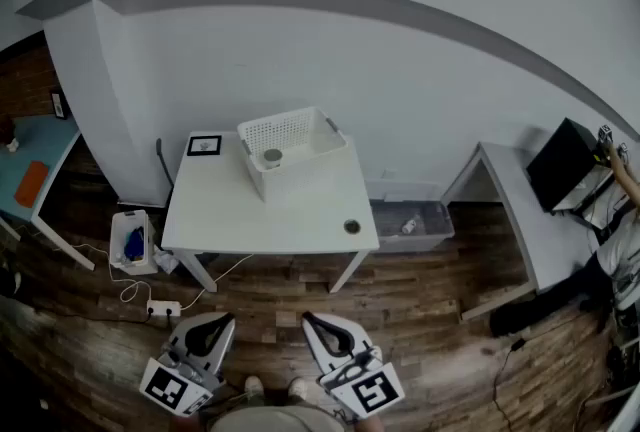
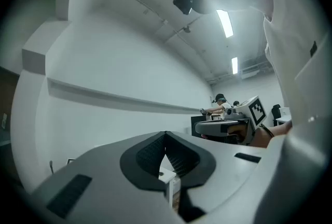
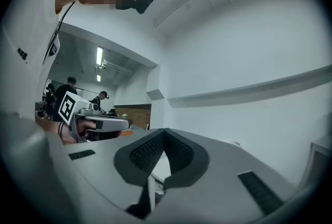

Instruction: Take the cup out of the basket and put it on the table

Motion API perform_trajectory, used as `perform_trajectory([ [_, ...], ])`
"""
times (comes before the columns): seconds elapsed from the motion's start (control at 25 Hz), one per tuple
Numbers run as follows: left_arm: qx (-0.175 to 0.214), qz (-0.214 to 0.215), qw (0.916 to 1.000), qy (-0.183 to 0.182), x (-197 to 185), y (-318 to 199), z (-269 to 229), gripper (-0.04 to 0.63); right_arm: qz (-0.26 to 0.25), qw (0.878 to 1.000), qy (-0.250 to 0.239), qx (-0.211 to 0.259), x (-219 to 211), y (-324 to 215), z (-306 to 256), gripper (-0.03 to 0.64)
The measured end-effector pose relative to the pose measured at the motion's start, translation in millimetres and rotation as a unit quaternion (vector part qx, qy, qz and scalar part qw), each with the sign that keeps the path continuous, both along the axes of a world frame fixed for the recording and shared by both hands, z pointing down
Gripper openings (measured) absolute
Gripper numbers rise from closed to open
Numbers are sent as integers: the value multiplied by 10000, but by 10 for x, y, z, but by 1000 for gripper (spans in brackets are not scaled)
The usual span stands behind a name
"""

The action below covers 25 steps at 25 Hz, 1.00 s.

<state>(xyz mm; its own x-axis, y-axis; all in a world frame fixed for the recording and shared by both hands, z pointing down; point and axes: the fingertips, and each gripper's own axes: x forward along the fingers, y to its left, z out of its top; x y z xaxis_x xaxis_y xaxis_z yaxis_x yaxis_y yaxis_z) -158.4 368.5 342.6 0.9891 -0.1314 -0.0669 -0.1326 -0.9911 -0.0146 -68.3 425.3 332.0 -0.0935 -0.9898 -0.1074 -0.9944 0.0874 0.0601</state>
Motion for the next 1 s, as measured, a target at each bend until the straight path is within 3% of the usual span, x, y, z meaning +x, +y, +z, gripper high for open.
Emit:
perform_trajectory([
  [0.72,105,-258,9996,-45,272,220,39,0,-349,9991,-134,180,179,182,44,11],
  [1.0,33,-274,9996,-99,405,91,77,0,-363,9992,-111,147,293,15,77,11],
])
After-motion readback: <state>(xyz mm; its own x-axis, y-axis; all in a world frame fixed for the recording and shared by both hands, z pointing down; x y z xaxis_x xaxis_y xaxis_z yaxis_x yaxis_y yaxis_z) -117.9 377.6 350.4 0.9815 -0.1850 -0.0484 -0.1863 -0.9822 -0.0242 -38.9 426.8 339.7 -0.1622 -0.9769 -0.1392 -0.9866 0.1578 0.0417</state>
